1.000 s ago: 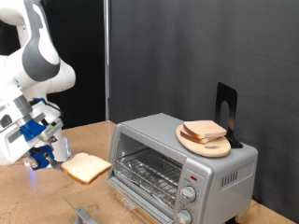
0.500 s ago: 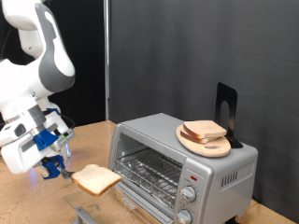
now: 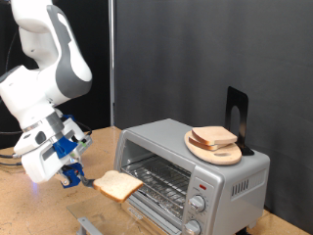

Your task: Make a piece of toast with the oven

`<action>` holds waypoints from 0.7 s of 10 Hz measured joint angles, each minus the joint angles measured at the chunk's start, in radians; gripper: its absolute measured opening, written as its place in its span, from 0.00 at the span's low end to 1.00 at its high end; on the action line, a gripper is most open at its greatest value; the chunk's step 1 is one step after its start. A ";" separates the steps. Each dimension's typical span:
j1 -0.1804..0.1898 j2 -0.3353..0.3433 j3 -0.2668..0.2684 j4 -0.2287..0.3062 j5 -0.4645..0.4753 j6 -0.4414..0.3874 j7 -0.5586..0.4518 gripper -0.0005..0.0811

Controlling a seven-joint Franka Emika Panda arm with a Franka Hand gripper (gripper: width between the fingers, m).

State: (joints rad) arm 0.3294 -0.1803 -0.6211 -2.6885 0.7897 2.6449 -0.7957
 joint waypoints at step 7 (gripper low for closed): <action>0.013 0.040 0.098 -0.008 -0.005 0.029 0.074 0.58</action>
State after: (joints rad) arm 0.3427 -0.1406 -0.5229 -2.6969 0.7852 2.6741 -0.7214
